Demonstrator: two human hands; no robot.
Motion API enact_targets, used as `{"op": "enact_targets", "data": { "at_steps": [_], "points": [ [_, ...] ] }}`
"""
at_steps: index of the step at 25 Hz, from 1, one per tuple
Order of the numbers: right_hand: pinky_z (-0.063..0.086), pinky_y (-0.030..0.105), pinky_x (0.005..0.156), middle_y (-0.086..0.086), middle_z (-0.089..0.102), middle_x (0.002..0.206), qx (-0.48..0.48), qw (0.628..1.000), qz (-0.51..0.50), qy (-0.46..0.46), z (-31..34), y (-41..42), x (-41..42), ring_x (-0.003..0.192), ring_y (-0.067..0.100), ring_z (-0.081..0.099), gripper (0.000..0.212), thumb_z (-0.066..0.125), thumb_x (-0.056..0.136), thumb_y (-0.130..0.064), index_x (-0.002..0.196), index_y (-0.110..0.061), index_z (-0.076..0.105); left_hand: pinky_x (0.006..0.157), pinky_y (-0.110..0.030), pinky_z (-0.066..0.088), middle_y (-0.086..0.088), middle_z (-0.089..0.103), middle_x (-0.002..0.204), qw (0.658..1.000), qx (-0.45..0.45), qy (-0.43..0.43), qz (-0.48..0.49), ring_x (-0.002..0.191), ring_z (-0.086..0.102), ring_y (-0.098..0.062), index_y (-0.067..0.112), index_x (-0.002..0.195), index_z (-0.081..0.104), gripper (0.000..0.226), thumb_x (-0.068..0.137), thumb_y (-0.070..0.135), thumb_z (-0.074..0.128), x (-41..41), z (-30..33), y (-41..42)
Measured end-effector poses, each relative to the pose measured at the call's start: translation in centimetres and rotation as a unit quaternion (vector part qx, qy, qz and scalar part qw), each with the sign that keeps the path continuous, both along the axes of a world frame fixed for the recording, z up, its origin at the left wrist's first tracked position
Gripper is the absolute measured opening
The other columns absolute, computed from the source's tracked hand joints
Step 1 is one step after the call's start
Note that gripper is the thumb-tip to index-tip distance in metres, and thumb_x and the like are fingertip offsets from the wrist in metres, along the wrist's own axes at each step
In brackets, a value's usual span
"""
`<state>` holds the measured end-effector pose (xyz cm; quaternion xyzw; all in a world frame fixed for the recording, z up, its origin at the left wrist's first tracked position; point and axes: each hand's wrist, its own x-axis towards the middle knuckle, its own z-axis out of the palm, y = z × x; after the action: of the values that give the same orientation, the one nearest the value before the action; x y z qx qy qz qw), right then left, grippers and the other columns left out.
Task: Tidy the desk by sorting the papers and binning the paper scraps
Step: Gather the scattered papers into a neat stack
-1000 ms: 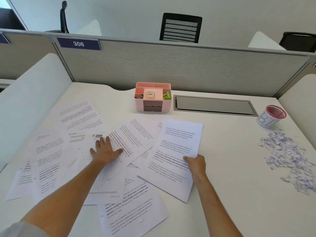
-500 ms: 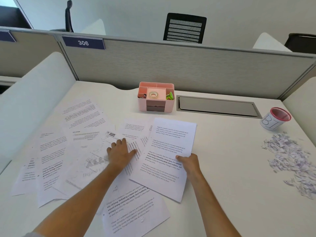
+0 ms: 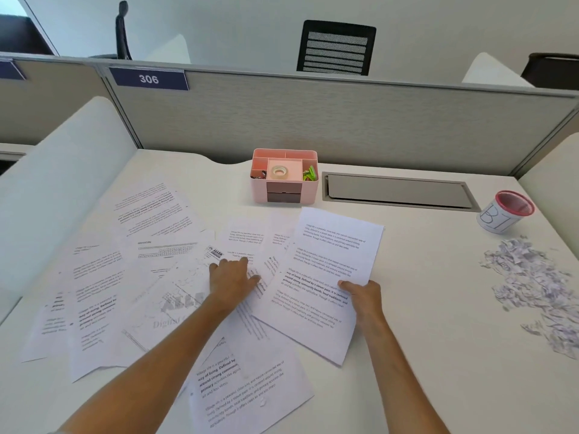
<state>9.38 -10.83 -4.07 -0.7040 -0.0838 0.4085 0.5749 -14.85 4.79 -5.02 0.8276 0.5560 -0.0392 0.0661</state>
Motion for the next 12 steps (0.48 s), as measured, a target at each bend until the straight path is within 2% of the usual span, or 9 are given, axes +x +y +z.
{"op": "enact_targets", "data": {
  "at_steps": [3,5,8,12],
  "points": [
    [0.057,0.039,0.079,0.010,0.074,0.090,0.003,0.997,0.039,-0.064,1.9,0.7,2.6,0.079,0.026,0.071,0.020,0.074,0.074,0.004,0.084,-0.013,0.073,0.106,-0.046,0.030,0.000,0.063,0.126,1.000,-0.015,-0.010,-0.022,0.123,0.049,-0.025,0.021,0.130,0.053,0.054,0.089,0.056,0.051,0.2,0.4,0.6],
    [0.057,0.042,0.082,0.010,0.074,0.091,0.004,0.994,0.056,-0.089,3.0,1.1,4.3,0.083,0.029,0.071,0.020,0.075,0.074,0.003,0.086,-0.014,0.072,0.110,-0.046,0.028,-0.001,0.056,0.135,0.998,-0.038,-0.031,-0.031,0.130,0.045,-0.024,0.018,0.135,0.049,0.059,0.089,0.055,0.053,0.7,0.4,0.7],
    [0.056,0.042,0.083,0.010,0.074,0.091,-0.036,0.993,0.030,-0.104,3.4,1.0,5.2,0.084,0.029,0.070,0.019,0.074,0.073,0.001,0.086,-0.012,0.072,0.105,-0.042,0.037,-0.006,0.058,0.130,0.995,-0.075,-0.065,-0.008,0.123,0.050,-0.025,0.012,0.131,0.049,0.058,0.089,0.051,0.056,2.1,0.2,0.2],
    [0.057,0.042,0.084,0.009,0.073,0.088,-0.112,0.987,-0.008,-0.115,1.7,-0.8,3.2,0.083,0.029,0.069,0.015,0.072,0.072,-0.003,0.085,-0.012,0.070,0.094,-0.038,0.043,-0.009,0.060,0.116,0.997,-0.071,-0.031,0.010,0.110,0.054,-0.027,0.011,0.116,0.050,0.035,0.089,0.031,0.058,3.9,0.3,-1.2]
  ]
}}
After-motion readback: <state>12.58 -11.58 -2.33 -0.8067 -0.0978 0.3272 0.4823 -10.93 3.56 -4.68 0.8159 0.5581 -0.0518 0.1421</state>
